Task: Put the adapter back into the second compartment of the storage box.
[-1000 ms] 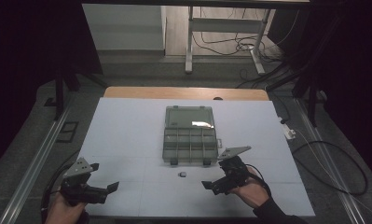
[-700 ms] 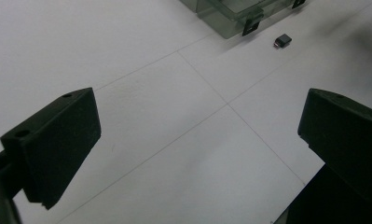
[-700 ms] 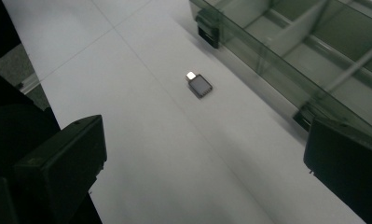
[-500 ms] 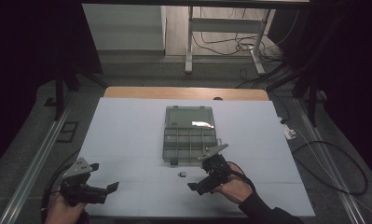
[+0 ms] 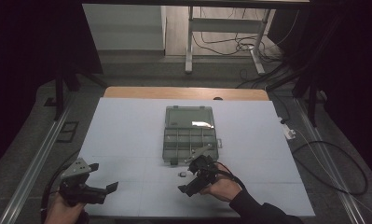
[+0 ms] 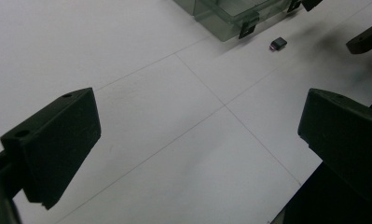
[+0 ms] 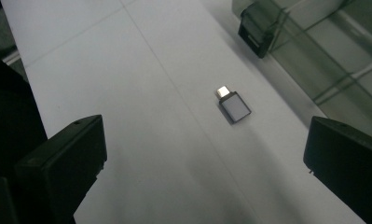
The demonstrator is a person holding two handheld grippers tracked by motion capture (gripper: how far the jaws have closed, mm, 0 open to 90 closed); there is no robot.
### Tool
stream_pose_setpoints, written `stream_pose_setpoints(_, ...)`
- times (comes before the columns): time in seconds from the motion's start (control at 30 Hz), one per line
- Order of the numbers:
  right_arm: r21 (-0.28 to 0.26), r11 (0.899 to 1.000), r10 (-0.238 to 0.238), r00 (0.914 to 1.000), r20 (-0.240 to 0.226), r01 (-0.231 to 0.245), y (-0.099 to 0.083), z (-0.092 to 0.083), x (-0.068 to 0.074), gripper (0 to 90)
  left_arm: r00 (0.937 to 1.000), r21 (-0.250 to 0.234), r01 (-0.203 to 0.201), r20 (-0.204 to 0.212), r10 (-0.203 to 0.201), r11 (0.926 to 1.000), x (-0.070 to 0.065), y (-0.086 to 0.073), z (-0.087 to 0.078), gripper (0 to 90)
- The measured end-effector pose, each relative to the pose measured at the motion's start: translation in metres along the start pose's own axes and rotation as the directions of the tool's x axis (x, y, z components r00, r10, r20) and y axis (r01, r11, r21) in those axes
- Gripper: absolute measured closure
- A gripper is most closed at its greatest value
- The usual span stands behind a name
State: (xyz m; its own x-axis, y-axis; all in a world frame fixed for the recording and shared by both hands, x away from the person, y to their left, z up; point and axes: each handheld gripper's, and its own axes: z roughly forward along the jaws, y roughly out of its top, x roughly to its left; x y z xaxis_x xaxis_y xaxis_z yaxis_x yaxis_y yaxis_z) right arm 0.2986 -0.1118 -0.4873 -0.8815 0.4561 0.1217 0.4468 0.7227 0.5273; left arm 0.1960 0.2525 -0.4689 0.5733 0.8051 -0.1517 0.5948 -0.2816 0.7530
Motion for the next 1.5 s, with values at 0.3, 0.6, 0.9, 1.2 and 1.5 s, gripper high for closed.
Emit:
stream_pose_setpoints(0.3,0.061,0.997,-0.037,0.9993,-0.001,0.037,0.009,0.020,-0.001,0.0,1.0000,0.002,-0.001,0.002,0.001,1.0000,0.000,0.000,0.000,0.0)
stream_pose_setpoints(0.6,0.097,0.992,-0.088,0.9959,0.023,0.085,0.012,0.036,-0.008,22.0,1.0000,0.003,-0.002,0.004,0.002,1.0000,0.000,0.000,0.000,0.0)
stream_pose_setpoints(0.9,0.097,0.984,-0.153,0.9868,0.054,0.147,0.016,0.036,-0.011,63.3,0.9996,0.010,-0.029,0.004,0.029,0.9995,-0.002,0.000,0.001,0.1)
stream_pose_setpoints(1.2,0.099,0.984,-0.152,0.9874,0.044,0.147,0.018,0.036,-0.012,75.8,0.9993,0.011,-0.037,0.003,0.037,0.9992,-0.003,0.001,0.001,0.4)
stream_pose_setpoints(1.5,0.063,0.990,-0.128,0.9916,0.018,0.127,0.018,0.027,-0.010,75.8,0.9995,0.011,-0.032,0.002,0.032,0.9994,-0.002,0.001,0.001,0.5)
